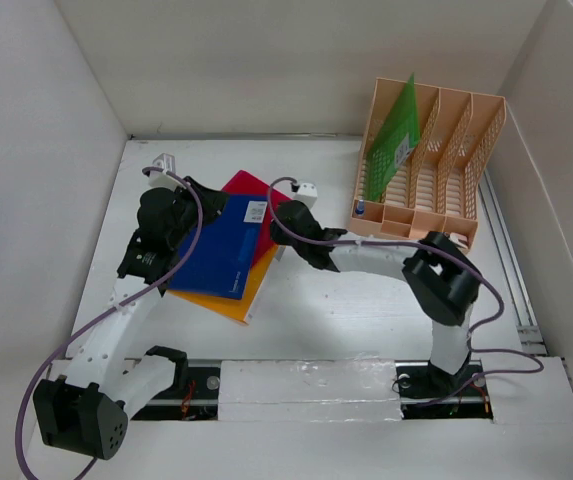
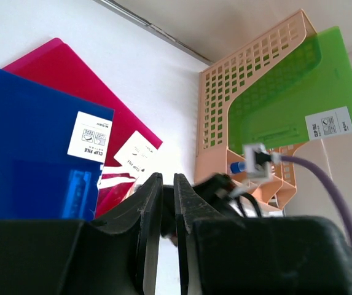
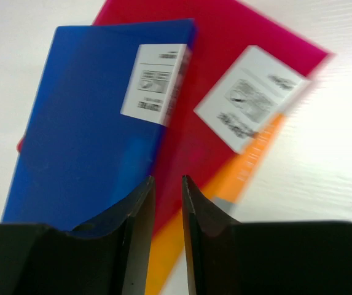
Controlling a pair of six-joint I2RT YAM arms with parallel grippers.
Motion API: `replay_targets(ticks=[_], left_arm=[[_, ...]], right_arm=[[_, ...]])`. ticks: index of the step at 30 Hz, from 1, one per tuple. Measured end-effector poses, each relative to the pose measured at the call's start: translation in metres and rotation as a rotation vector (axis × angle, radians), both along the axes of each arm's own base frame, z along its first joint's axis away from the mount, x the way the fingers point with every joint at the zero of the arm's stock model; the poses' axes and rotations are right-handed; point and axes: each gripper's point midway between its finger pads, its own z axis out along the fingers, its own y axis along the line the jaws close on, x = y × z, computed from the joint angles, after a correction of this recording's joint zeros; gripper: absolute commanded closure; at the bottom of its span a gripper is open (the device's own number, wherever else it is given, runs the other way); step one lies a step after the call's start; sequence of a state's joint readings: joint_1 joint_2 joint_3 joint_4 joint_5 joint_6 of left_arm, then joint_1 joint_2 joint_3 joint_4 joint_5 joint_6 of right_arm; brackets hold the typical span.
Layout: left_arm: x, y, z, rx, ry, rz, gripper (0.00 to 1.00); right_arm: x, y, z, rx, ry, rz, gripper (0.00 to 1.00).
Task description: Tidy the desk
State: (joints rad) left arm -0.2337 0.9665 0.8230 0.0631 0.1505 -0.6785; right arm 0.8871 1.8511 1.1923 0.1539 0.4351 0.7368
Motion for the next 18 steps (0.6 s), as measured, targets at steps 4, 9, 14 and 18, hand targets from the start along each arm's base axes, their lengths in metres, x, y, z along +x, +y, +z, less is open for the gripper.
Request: replay_targets(ticks=[4, 9, 14, 18], left_arm=[[0.0, 0.0, 0.001, 0.0, -0.002, 0.0, 0.89], [-0.001, -0.001, 0.002, -0.002, -0.005, -0.005, 0.89], [-0.005, -0.002, 0.007, -0.009, -0.02, -0.019, 0.89], [-0.01, -0.002, 0.015, -0.017, -0.045, -0.026, 0.89]], right_arm=[[0.018, 0.034, -0.012, -0.054, 0.017, 0.041, 0.45], [0.029, 0.055, -0.028, -0.08, 0.044, 0.063, 0.49], [0.025, 0.054, -0.059, -0.129, 0.107, 0.071, 0.52], [0.028, 0.062, -0.054, -0.121, 0.113, 0.075, 0.65]])
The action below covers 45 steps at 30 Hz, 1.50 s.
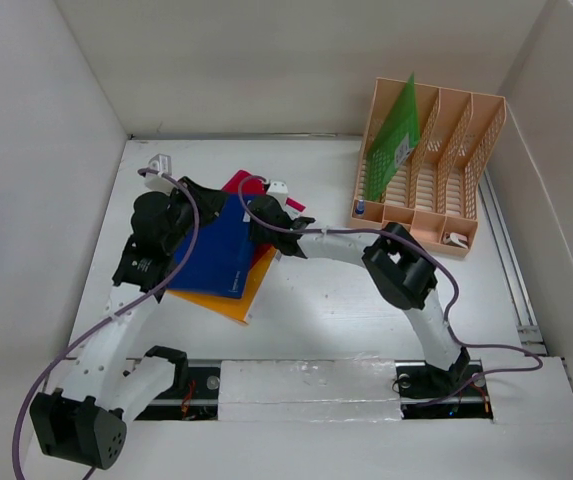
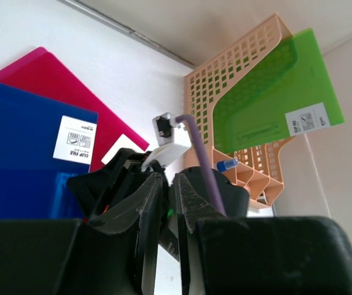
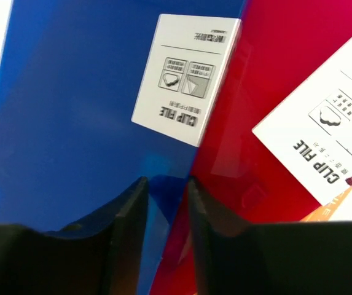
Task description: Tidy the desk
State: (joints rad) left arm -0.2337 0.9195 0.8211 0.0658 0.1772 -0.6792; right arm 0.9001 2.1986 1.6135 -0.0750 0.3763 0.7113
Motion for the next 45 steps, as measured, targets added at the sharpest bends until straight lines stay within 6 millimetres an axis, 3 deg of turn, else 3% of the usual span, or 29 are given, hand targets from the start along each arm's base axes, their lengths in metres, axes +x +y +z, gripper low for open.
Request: replay_targets(ticks=[3, 5, 6, 15, 23, 25, 28, 35, 36, 38, 39, 42, 45], left_arm=[[-0.004, 0.0, 0.007, -0.011, -0.024, -0.006, 0.89], [-0.006, -0.001, 0.011, -0.019, -0.037, -0.013, 0.89], [-0.007, -0.002, 0.013, -0.023, -0.041, -0.015, 0.89], [-0.017, 0.003, 0.029, -0.034, -0.096, -0.004, 0.89], [-0.02, 0.004, 0.034, -0.036, -0.112, 0.001, 0.89], [-0.02, 0.004, 0.034, -0.037, -0.111, -0.004, 0.89], [-0.021, 0.002, 0.032, -0.038, -0.106, -0.011, 0.89], [-0.021, -0.001, 0.025, -0.038, -0.09, -0.031, 0.89], [-0.021, -0.001, 0.025, -0.037, -0.088, -0.031, 0.89], [-0.02, -0.002, 0.023, -0.037, -0.084, -0.033, 0.89], [-0.02, -0.002, 0.023, -0.037, -0.082, -0.034, 0.89], [-0.02, -0.002, 0.022, -0.036, -0.08, -0.037, 0.89], [-0.02, -0.002, 0.022, -0.036, -0.079, -0.037, 0.89]], right_arm=[[-0.002, 0.0, -0.004, 0.002, 0.019, 0.0, 0.84], [-0.002, 0.002, -0.003, 0.021, 0.026, -0.006, 0.91], [-0.002, 0.003, -0.002, 0.032, 0.028, -0.006, 1.0], [-0.019, 0.001, 0.002, 0.121, 0.054, 0.003, 1.0], [-0.055, -0.024, 0.057, 0.188, 0.002, 0.003, 1.0], [-0.063, -0.034, 0.062, 0.202, -0.003, -0.006, 1.0], [-0.078, -0.054, 0.053, 0.197, 0.007, -0.027, 1.0], [-0.11, -0.091, 0.006, 0.144, 0.077, -0.075, 0.99], [-0.113, -0.095, 0.001, 0.144, 0.083, -0.083, 0.79], [-0.116, -0.098, -0.005, 0.15, 0.088, -0.096, 0.59], [-0.116, -0.098, -0.006, 0.156, 0.088, -0.097, 0.43], [-0.116, -0.097, -0.007, 0.174, 0.081, -0.093, 0.31], [-0.116, -0.094, -0.004, 0.193, 0.076, -0.086, 0.26]])
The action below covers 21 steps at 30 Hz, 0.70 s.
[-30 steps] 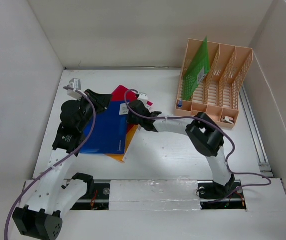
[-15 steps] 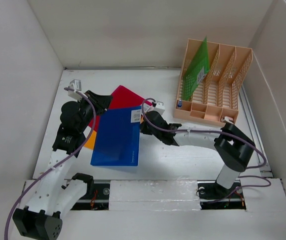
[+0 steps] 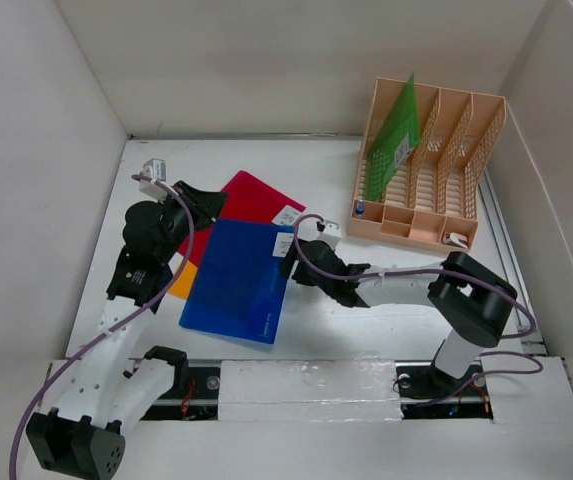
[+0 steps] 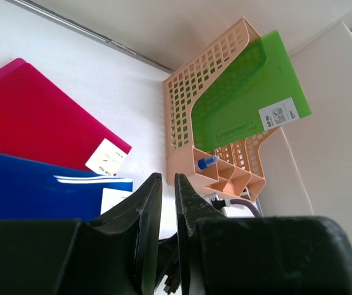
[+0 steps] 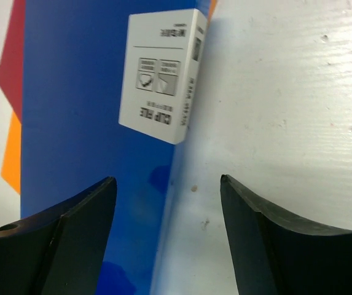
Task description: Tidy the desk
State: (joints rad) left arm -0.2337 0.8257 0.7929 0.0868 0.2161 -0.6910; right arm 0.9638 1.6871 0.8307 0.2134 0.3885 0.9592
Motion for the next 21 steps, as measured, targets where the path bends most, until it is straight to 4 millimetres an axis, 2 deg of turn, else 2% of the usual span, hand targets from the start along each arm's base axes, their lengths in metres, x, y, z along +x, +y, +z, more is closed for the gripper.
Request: replay_targets(ticks=[5, 9, 11, 17, 20, 21], left_arm=[[0.0, 0.0, 0.0, 0.001, 0.001, -0.002, 0.89], [0.0, -0.001, -0.001, 0.0, 0.003, -0.006, 0.89], [0.0, -0.001, 0.0, -0.001, 0.001, -0.009, 0.89], [-0.001, -0.003, 0.0, -0.004, -0.002, -0.02, 0.88], [-0.001, -0.003, 0.001, -0.005, -0.005, -0.02, 0.89], [-0.001, -0.003, 0.001, -0.005, -0.006, -0.02, 0.89]], right_arm=[[0.0, 0.014, 0.004, 0.081, -0.017, 0.036, 0.26], [-0.004, 0.022, -0.014, 0.128, 0.016, 0.079, 0.29], [-0.003, 0.029, -0.014, 0.173, 0.01, 0.089, 0.3], [-0.004, 0.037, -0.015, 0.261, 0.014, 0.111, 0.36], [-0.002, 0.042, -0.016, 0.315, 0.022, 0.118, 0.41], [-0.002, 0.042, -0.018, 0.337, 0.026, 0.117, 0.46]])
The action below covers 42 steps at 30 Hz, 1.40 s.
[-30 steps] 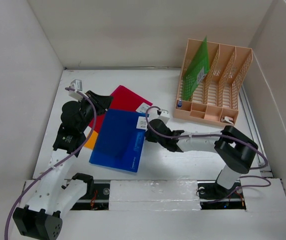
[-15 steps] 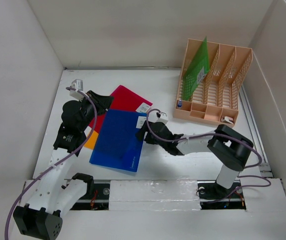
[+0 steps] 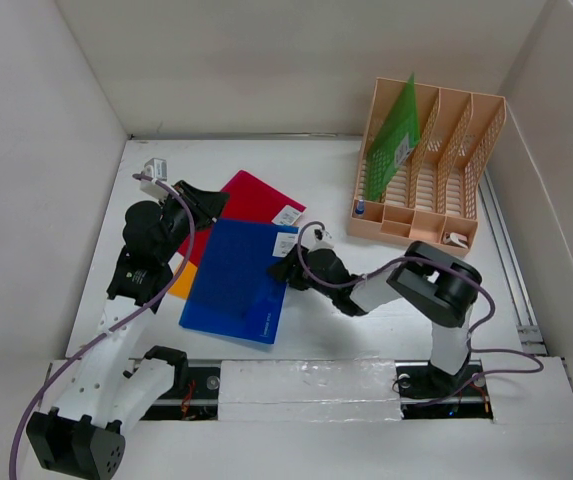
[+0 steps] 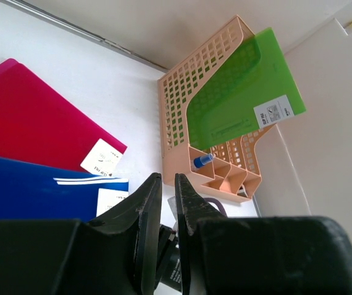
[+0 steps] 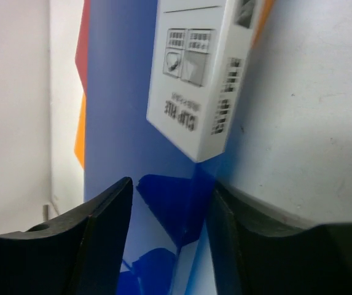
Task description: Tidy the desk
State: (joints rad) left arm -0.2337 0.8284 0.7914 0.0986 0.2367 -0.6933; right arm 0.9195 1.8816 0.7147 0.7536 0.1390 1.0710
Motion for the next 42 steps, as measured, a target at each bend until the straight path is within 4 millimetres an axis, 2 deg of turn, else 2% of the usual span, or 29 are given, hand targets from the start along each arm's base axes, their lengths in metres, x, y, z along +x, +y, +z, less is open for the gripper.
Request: replay_targets(ticks=[2, 3, 8, 9, 13, 17, 22, 23, 27, 30, 34, 38, 42], left_arm=[[0.0, 0.0, 0.0, 0.0, -0.001, 0.0, 0.89], [0.0, 0.0, 0.001, -0.001, -0.002, 0.0, 0.88], [0.001, -0.001, 0.0, 0.0, 0.001, -0.002, 0.88], [0.002, -0.002, -0.001, -0.001, 0.002, -0.007, 0.88], [0.002, -0.002, -0.002, -0.003, 0.006, -0.011, 0.89], [0.002, -0.003, -0.002, -0.003, 0.008, -0.016, 0.88], [0.002, -0.003, -0.003, -0.001, 0.007, -0.012, 0.89], [0.002, -0.003, -0.003, -0.001, 0.008, -0.012, 0.88], [0.002, -0.002, -0.002, 0.0, 0.005, -0.009, 0.88], [0.003, -0.001, -0.003, 0.002, 0.007, -0.003, 0.89], [0.003, 0.0, -0.003, 0.005, 0.006, 0.004, 0.88], [0.002, 0.002, -0.002, 0.007, 0.003, 0.012, 0.88], [0.002, 0.002, -0.001, 0.007, 0.002, 0.012, 0.88]], right_arm=[[0.001, 0.0, -0.002, 0.041, 0.007, 0.004, 0.5], [0.002, 0.0, -0.004, 0.068, 0.009, 0.006, 0.57], [0.002, -0.013, -0.008, 0.164, 0.039, 0.005, 0.74], [0.002, -0.015, -0.005, 0.181, 0.039, 0.003, 0.81], [0.001, -0.019, 0.004, 0.208, 0.037, 0.002, 0.86], [-0.002, -0.023, 0.02, 0.202, 0.017, 0.009, 0.9], [-0.005, -0.029, 0.053, 0.16, -0.05, 0.025, 0.95], [-0.005, -0.03, 0.06, 0.146, -0.067, 0.028, 0.99], [-0.005, -0.034, 0.092, 0.094, -0.148, 0.046, 1.0], [0.002, -0.034, 0.117, 0.033, -0.221, 0.057, 1.0], [0.017, -0.037, 0.167, -0.043, -0.34, 0.022, 1.0], [0.032, -0.064, 0.236, -0.101, -0.491, -0.08, 1.0], [0.053, -0.114, 0.305, -0.127, -0.63, -0.248, 1.0]])
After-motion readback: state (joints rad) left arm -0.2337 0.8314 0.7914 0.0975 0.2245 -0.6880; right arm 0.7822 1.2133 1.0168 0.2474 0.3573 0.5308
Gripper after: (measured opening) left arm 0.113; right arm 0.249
